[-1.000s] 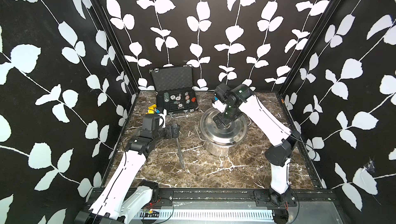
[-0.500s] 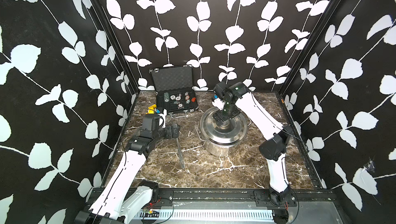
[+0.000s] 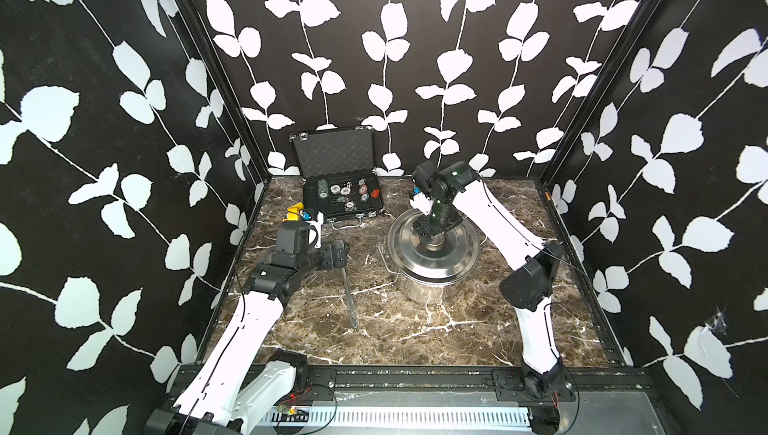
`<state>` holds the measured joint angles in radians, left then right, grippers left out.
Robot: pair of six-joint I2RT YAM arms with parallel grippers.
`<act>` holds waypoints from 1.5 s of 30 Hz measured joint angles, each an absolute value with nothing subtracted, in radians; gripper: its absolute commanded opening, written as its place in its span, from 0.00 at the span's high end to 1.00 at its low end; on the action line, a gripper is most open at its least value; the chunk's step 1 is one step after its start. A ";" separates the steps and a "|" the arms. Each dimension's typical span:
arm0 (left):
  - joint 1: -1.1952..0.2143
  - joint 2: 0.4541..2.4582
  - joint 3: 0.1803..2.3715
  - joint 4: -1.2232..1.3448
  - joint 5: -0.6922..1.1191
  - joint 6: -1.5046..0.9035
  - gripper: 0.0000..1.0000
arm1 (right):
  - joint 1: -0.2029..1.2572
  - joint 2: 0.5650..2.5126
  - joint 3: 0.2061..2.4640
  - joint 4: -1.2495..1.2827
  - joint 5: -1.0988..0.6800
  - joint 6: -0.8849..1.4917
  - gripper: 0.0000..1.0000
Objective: Stir the soup with a spoon
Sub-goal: Pick up the lid from the pan.
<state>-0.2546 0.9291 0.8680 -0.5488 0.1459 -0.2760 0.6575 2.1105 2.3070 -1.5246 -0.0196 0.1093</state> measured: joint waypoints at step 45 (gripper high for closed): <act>-0.255 0.896 0.868 -0.559 0.107 -0.277 0.01 | 0.552 1.955 2.449 -1.564 0.027 0.146 0.61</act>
<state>-0.2546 0.8963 0.8680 -0.5587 0.1066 -0.2768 0.5518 1.9553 2.4485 -1.5642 0.0265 0.1463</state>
